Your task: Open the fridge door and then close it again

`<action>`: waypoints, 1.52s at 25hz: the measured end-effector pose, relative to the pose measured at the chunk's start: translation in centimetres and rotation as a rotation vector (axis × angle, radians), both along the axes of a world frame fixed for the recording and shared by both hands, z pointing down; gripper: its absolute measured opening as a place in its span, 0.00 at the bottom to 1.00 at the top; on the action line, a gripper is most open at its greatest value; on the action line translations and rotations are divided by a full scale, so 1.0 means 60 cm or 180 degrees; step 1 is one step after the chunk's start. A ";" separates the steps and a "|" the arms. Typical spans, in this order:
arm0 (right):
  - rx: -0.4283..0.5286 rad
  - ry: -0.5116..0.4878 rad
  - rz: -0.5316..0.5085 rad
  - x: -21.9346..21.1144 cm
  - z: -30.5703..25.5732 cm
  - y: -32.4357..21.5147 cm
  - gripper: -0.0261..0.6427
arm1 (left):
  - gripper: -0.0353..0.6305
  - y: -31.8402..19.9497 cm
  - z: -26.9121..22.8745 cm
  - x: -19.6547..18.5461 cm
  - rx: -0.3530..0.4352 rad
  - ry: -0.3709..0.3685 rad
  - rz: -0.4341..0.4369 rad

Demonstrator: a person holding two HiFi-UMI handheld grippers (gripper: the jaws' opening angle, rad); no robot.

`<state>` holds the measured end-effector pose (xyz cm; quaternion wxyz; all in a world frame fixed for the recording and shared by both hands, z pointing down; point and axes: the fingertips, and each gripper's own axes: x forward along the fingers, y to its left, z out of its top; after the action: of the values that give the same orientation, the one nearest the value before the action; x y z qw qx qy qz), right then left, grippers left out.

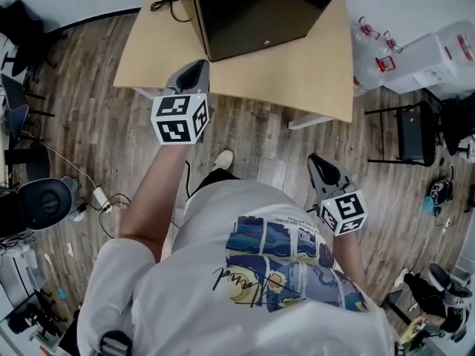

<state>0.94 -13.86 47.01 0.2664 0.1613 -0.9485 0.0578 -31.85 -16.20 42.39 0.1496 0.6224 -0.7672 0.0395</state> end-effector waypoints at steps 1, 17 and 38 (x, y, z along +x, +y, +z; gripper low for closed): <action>0.0006 -0.0015 -0.0048 0.005 0.000 0.005 0.08 | 0.06 0.012 0.000 0.016 -0.0012 0.0007 0.0005; -0.0142 -0.0230 -0.0489 0.144 0.024 0.136 0.07 | 0.06 0.218 0.067 0.393 -0.0388 0.0285 0.0805; 0.0032 -0.0325 -0.0598 0.220 0.003 0.203 0.06 | 0.06 0.269 0.089 0.545 -0.0649 -0.0136 0.1161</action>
<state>14.16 -1.71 47.20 0.2211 0.0699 -0.9721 0.0360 0.82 -0.04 47.75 0.1859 0.7316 -0.6369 0.1565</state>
